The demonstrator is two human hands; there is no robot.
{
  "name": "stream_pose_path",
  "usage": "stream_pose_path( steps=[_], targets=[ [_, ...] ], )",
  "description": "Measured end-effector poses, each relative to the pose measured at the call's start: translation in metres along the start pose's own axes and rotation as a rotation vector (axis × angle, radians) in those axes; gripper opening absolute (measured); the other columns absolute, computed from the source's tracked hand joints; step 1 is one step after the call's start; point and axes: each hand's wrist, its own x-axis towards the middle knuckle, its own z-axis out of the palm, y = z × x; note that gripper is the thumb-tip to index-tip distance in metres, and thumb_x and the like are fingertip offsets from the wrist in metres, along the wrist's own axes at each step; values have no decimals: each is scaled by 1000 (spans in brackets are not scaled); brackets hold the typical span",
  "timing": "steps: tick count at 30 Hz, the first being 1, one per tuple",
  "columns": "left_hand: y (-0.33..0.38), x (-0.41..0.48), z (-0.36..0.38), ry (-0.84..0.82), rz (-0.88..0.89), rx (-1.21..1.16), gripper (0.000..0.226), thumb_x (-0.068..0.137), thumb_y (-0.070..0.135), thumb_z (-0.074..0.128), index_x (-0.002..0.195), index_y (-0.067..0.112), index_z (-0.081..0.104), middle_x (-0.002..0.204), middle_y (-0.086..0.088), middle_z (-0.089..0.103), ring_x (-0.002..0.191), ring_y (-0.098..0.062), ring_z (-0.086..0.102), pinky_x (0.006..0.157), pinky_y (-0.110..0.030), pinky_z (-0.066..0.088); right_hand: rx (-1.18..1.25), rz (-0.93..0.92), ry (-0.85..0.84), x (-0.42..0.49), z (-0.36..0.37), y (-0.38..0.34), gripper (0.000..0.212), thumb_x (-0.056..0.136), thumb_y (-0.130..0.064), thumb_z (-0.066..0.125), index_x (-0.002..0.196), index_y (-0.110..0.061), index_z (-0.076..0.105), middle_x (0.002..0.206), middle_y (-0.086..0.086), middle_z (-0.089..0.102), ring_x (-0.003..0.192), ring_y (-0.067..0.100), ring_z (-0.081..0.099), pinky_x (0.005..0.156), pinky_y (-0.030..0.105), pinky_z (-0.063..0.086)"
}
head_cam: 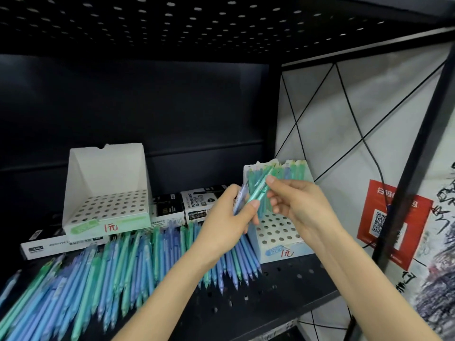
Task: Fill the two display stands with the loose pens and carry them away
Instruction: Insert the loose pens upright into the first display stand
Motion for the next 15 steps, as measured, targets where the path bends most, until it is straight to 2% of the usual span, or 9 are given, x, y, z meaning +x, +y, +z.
stream_pose_path(
  steps=[5,8,10,12,15],
  targets=[
    [-1,5,6,21,-18,40,13,95,28,49,91,15,50,71,2,68,58,-11,51,62,-30,45,-86,-53,76,1,-10,-9,8,89,-6,58,83,-2,63,67,8,61,54,12,56,48,19,50],
    [-6,8,4,123,-63,41,16,95,29,49,88,14,52,70,4,63,61,-12,51,66,-36,47,-61,-146,224,7,-25,-17,11,90,-3,52,84,-6,61,70,8,62,57,13,58,54,19,53],
    [-11,9,1,175,-96,8,16,94,28,49,86,15,53,73,5,61,59,-10,48,67,-32,47,-117,-256,343,14,-35,-19,10,90,-4,52,89,-5,61,69,7,62,55,11,58,55,18,53],
    [-16,9,0,207,-127,-42,16,94,26,50,83,16,54,72,6,59,56,-8,46,60,-21,44,-274,-359,425,23,-41,-14,10,89,-5,53,95,-3,61,70,8,63,51,11,58,52,19,51],
    [-21,10,-1,234,-153,-116,18,93,25,53,78,16,54,66,6,57,53,-7,44,49,-13,38,-487,-431,411,33,-35,1,9,89,-8,55,96,-4,59,75,7,63,60,17,62,56,25,54]
  ],
)
